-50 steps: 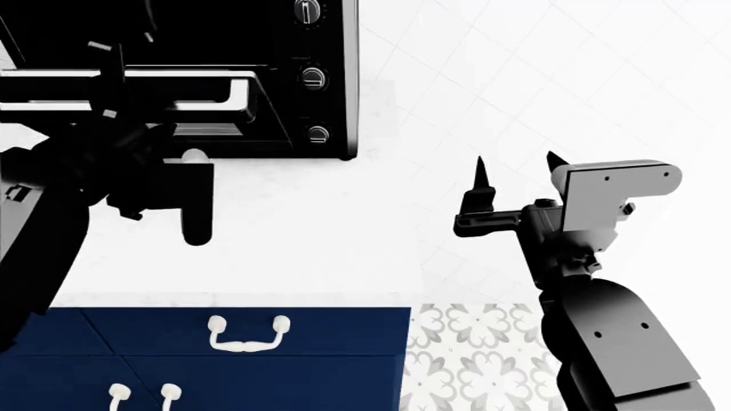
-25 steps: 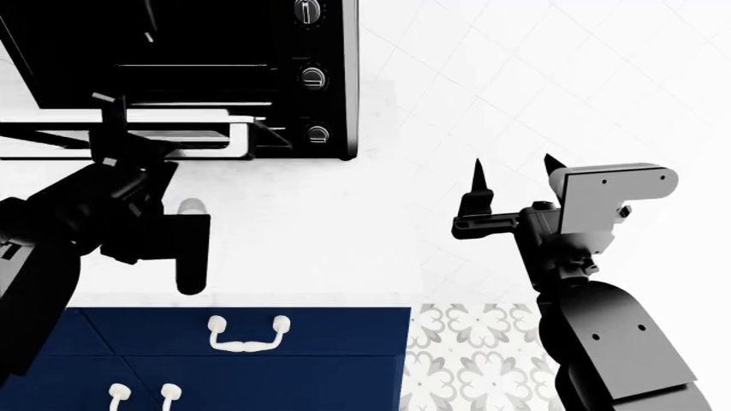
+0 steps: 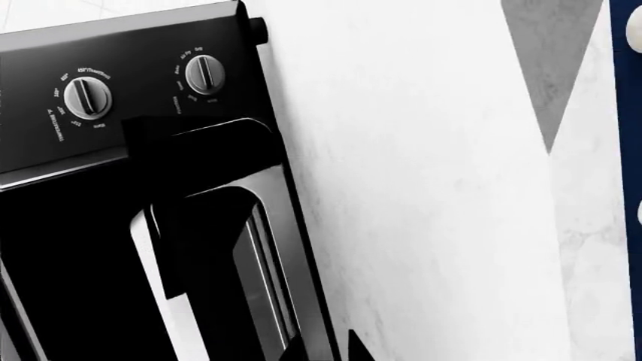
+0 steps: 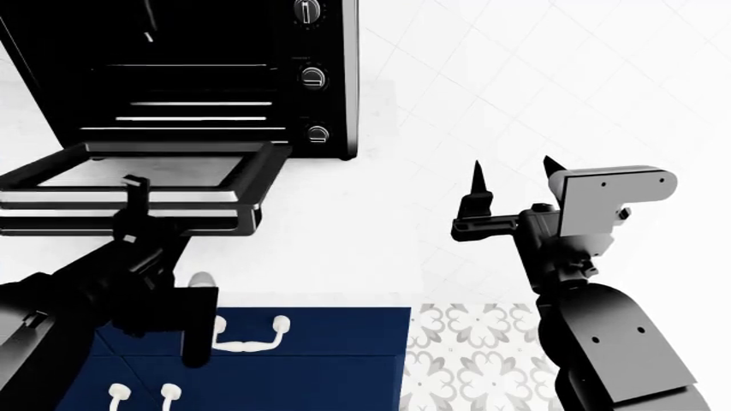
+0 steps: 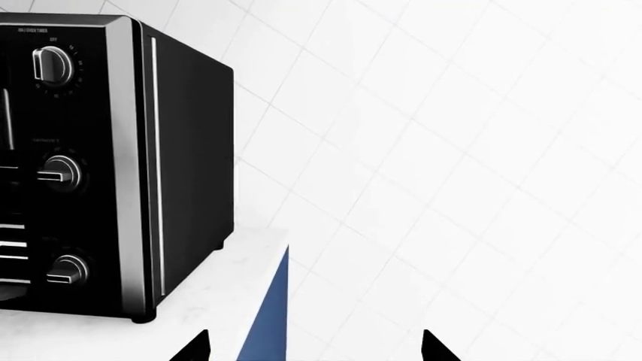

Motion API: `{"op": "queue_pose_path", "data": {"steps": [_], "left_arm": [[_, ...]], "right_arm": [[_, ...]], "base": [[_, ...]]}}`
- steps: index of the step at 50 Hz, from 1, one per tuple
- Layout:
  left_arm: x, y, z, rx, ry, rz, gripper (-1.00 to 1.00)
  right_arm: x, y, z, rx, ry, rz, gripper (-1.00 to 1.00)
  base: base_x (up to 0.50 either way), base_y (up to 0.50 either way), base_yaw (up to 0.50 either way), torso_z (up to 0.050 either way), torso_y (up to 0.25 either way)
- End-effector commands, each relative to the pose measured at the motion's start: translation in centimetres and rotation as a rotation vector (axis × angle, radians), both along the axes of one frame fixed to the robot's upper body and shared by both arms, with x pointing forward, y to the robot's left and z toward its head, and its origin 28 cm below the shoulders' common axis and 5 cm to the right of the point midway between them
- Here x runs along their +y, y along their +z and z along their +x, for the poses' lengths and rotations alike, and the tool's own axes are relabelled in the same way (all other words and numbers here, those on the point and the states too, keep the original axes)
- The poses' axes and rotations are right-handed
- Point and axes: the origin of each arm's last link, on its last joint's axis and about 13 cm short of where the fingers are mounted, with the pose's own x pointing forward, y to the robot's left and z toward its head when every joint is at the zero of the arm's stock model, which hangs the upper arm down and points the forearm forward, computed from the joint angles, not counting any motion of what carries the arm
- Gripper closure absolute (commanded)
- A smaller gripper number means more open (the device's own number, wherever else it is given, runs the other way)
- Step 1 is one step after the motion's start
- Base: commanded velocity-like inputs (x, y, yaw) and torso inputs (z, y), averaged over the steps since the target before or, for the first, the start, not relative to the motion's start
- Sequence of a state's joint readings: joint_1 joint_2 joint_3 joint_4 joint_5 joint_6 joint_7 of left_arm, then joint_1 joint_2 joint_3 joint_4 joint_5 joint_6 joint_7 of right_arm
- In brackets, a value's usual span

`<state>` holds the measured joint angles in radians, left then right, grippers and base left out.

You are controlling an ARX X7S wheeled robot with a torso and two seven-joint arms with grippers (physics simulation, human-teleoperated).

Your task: Open the toaster oven door.

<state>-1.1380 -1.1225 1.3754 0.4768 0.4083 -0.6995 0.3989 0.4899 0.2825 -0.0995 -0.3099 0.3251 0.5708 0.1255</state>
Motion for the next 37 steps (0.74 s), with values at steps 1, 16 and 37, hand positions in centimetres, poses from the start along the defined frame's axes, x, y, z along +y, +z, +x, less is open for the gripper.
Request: {"op": "queue_pose_path", "data": {"steps": [1, 16, 37], "left_arm": [[0.1, -2.7, -0.7, 0.103, 0.000, -0.027, 1.00], [-0.1, -7.6, 0.3, 0.164, -0.012, -0.068, 1.00], [-0.4, -13.0, 0.9, 0.222, -0.024, -0.084, 1.00]], "right_arm": [[0.0, 0.0, 0.0, 0.003, -0.002, -0.002, -1.00], [-0.3, -0.2, -0.2, 0.017, -0.021, -0.017, -1.00], [-0.7, -0.4, -0.6, 0.024, -0.040, -0.024, -1.00]], "base": [[0.00, 0.00, 0.00, 0.000, 0.000], [0.00, 0.00, 0.00, 0.000, 0.000], [0.02, 0.00, -0.02, 0.000, 0.000]]}}
